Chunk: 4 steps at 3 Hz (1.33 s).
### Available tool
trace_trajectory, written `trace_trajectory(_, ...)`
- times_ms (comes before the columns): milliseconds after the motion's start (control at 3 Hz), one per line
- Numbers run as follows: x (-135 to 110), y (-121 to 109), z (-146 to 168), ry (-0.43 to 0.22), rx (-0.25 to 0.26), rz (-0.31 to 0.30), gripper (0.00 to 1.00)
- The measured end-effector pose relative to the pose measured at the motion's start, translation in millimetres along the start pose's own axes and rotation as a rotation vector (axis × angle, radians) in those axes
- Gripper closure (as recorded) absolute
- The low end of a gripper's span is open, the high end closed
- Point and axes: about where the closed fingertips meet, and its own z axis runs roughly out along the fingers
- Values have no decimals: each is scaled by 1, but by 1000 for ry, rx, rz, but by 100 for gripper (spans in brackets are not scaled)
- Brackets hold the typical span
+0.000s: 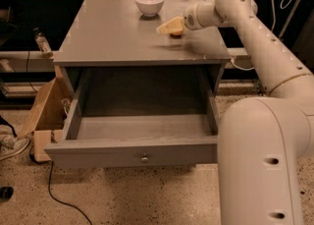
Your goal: Place orange into top drawer
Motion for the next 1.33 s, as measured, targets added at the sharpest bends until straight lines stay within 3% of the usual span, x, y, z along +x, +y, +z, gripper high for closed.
trace_trajectory(667,16,9,12,19,-50,25,42)
trace_trajectory(1000,13,6,-17,-37,-35,17,65)
trace_trajectory(1333,1,19,-73,-135,-19,-41,88)
